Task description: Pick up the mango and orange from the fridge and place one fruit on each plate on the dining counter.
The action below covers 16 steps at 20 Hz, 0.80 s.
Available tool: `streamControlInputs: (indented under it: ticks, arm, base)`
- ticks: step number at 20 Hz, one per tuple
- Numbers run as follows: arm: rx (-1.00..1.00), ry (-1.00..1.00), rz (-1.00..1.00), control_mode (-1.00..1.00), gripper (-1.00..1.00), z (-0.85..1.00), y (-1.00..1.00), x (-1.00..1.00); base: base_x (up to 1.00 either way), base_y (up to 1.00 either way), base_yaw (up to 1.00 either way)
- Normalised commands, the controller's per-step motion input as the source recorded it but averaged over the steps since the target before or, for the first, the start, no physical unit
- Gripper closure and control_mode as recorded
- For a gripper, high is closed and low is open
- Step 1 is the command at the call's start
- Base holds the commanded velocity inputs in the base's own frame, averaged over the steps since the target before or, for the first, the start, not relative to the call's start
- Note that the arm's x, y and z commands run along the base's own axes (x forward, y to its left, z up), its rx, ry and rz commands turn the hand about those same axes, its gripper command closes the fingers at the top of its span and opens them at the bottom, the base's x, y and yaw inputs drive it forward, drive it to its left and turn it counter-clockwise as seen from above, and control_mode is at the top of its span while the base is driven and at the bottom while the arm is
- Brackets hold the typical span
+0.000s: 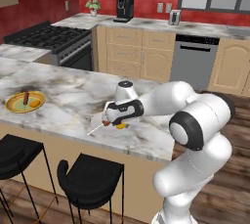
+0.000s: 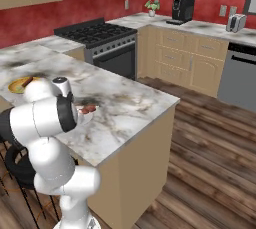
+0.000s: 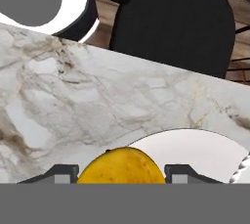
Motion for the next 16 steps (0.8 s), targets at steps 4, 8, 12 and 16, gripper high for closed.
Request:
streamControlInputs:
  ticks: [4, 8, 12, 16]
  arm:
    - [0.00, 0.00, 0.01, -1.00, 1.00, -0.27, 0.06, 0.32]
    - [0.00, 0.00, 0.02, -1.00, 1.00, -0.22, 0.01, 0.34]
    - [0.00, 0.00, 0.02, -1.00, 1.00, -0.22, 0.03, 0.29]
    - [0.00, 0.00, 0.02, -1.00, 1.00, -0.17, 0.06, 0.17]
  base:
    - [0.00, 0.00, 0.00]
    - [0.00, 0.00, 0.00]
    - [0.00, 0.00, 0.00]
    - [0.00, 0.00, 0.00]
